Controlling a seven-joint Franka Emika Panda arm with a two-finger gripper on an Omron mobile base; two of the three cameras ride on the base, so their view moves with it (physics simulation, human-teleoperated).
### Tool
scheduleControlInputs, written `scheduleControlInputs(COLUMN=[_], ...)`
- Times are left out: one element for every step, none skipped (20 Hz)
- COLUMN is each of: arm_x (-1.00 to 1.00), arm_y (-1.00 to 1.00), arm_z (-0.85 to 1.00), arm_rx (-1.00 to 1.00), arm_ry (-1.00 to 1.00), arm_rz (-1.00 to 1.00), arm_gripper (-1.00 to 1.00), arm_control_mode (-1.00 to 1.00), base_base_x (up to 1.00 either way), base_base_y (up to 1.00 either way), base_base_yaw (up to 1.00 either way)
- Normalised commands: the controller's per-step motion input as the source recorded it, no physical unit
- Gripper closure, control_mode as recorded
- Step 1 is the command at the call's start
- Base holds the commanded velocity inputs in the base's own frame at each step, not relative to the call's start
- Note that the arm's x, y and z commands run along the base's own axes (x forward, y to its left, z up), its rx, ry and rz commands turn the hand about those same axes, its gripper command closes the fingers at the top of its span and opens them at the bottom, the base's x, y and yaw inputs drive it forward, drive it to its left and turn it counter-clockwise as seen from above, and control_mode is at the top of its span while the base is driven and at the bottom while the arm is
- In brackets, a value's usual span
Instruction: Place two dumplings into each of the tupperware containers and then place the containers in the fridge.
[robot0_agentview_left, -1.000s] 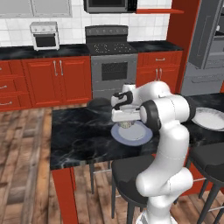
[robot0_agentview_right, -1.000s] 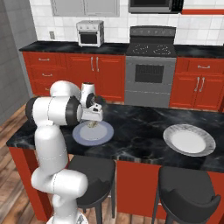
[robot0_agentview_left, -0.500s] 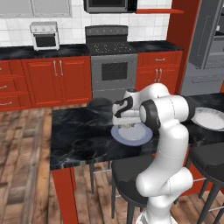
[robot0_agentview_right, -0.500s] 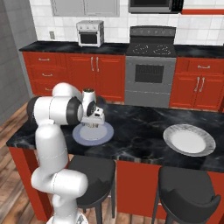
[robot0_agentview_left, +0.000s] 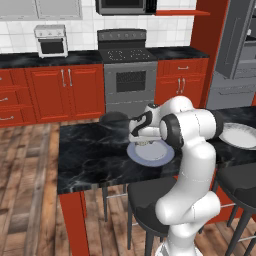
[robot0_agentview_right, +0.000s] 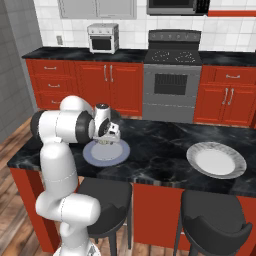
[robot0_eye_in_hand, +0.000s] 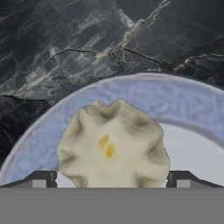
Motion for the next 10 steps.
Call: scheduleControlInputs(arm_x=[0.30,0.29,0.21,0.15,0.05,0.00,0.00,0.00,0.00,0.00], arm_y=[0.00,0.00,0.00,0.00,0.00,0.00,0.00,0.00,0.00,0.00], arm_z=[0.22,0.02,0.00,-0.07,-0.25,-0.23,-0.30,-0.30,-0.32,-0.36], arm_rx=[0.00,0.00,0.00,0.00,0.00,0.00,0.00,0.00,0.00,0.00], arm_ry=[0.00,0.00,0.00,0.01,0.05,0.11,0.12,0.13,0.13,0.12], arm_rz=[0.00,0.00,0.00,0.00,0.00,0.00,0.00,0.00,0.00,0.00], arm_gripper=[-1.00,-1.00,-1.00,-1.00,-1.00,-1.00,-1.00,-1.00,-1.00,1.00], arm_control_mode=[-1.00,-1.00,-1.00,-1.00,-1.00,-1.00,-1.00,-1.00,-1.00,-1.00], base_base_x=[0.00,0.00,0.00,0.00,0.00,0.00,0.00,0.00,0.00,0.00], base_base_y=[0.00,0.00,0.00,0.00,0.00,0.00,0.00,0.00,0.00,0.00], base_base_yaw=[0.00,0.00,0.00,0.00,0.00,0.00,0.00,0.00,0.00,0.00])
